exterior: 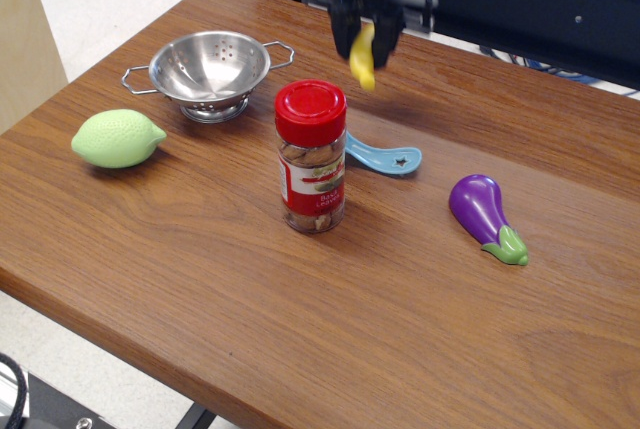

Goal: Take banana out of colander

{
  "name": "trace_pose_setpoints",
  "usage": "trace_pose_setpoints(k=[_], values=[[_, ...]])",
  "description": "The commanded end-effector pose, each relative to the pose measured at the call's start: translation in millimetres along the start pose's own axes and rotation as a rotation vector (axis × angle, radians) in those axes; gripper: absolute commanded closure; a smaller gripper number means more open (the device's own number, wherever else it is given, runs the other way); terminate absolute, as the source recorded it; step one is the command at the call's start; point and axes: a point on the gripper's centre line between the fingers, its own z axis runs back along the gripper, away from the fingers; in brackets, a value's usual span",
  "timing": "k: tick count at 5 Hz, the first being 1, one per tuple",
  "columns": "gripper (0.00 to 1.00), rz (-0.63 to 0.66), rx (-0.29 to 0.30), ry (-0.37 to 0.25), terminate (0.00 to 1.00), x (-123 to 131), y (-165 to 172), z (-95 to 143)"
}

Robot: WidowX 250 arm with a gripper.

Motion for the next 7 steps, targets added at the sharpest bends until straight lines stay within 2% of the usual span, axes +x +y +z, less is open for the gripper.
trace_pose_setpoints(k=[1, 2, 3, 4, 5, 6, 7], values=[[1.0, 0.034, 0.036, -0.087, 0.0, 8, 3, -4], [0.0, 0.068, 0.019, -0.045, 0.0, 5, 5, 6], [0.0, 0.114, 0.013, -0.052, 0.0, 11, 9, 22], [0.0, 0.197, 0.031, -0.078, 0.0, 18, 11, 49], [0.0, 0.186, 0.0, -0.124, 0.0, 19, 11, 75], [0.0, 0.225, -0.027, -0.104, 0.0, 21, 16, 91], [0.0, 0.225, -0.027, -0.104, 0.0, 21, 16, 91]])
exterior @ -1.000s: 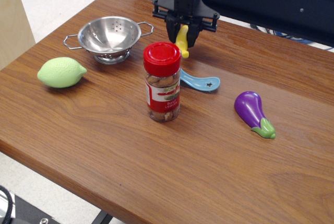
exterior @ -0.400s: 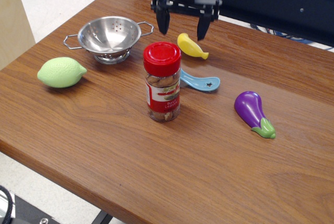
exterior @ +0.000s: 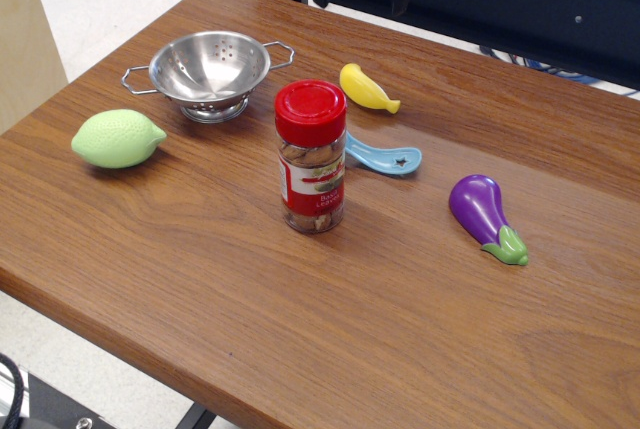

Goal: Take banana out of colander

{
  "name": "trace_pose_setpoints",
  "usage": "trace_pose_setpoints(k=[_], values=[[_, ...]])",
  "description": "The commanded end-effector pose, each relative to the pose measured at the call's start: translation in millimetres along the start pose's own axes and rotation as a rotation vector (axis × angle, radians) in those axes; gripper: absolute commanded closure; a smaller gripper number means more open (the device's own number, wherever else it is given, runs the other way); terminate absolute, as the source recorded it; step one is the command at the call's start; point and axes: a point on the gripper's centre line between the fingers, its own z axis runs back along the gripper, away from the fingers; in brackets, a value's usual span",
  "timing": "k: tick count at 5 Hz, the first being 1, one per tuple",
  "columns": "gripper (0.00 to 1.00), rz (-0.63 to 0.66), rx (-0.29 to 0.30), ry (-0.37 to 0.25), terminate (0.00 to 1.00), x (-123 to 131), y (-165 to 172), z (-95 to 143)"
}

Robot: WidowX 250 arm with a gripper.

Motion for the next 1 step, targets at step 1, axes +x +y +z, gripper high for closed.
trace_pose_setpoints(k=[1], values=[[0.0, 0.012, -0.022, -0.09, 1.0, 13.6, 3.7, 34.6]])
